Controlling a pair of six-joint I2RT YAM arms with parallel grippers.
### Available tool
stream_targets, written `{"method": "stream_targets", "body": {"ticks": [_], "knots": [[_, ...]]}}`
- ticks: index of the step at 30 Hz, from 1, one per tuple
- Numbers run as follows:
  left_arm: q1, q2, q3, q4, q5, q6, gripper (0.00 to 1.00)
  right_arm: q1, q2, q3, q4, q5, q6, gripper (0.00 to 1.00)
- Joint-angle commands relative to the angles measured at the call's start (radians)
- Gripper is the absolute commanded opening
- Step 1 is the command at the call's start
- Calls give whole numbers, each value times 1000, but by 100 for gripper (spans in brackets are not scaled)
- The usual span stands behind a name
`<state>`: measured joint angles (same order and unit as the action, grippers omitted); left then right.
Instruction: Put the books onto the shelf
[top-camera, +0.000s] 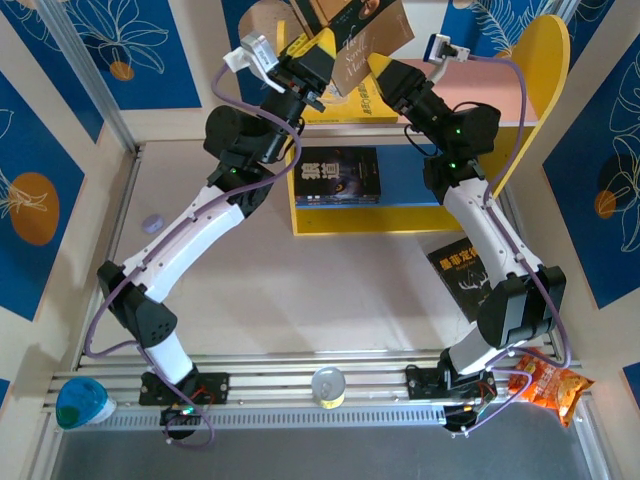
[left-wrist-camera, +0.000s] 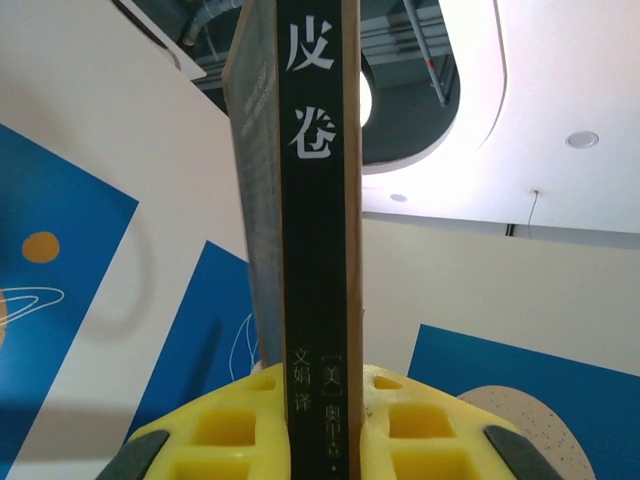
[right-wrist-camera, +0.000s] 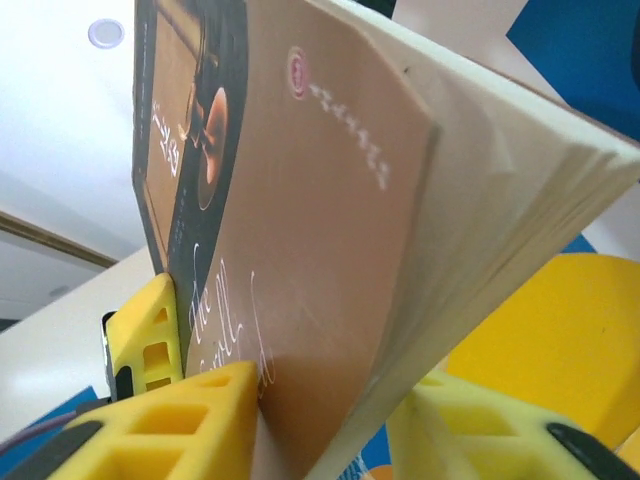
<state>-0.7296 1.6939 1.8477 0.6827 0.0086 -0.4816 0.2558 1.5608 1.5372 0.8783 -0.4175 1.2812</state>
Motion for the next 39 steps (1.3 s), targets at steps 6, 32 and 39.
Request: {"method": "stream_targets", "body": {"ticks": [6,32,39], "knots": [[-9,-37,-24,112,-3,3,0,2,-17,22,58,22,9,17],[64,-392,-111,-834,-110,137,52,-174,-184,-102,-33,-193,-55,1],[216,-388,37,-1193,158,101,56,-187,-238,-106,-158,-300,-157,0]]}}
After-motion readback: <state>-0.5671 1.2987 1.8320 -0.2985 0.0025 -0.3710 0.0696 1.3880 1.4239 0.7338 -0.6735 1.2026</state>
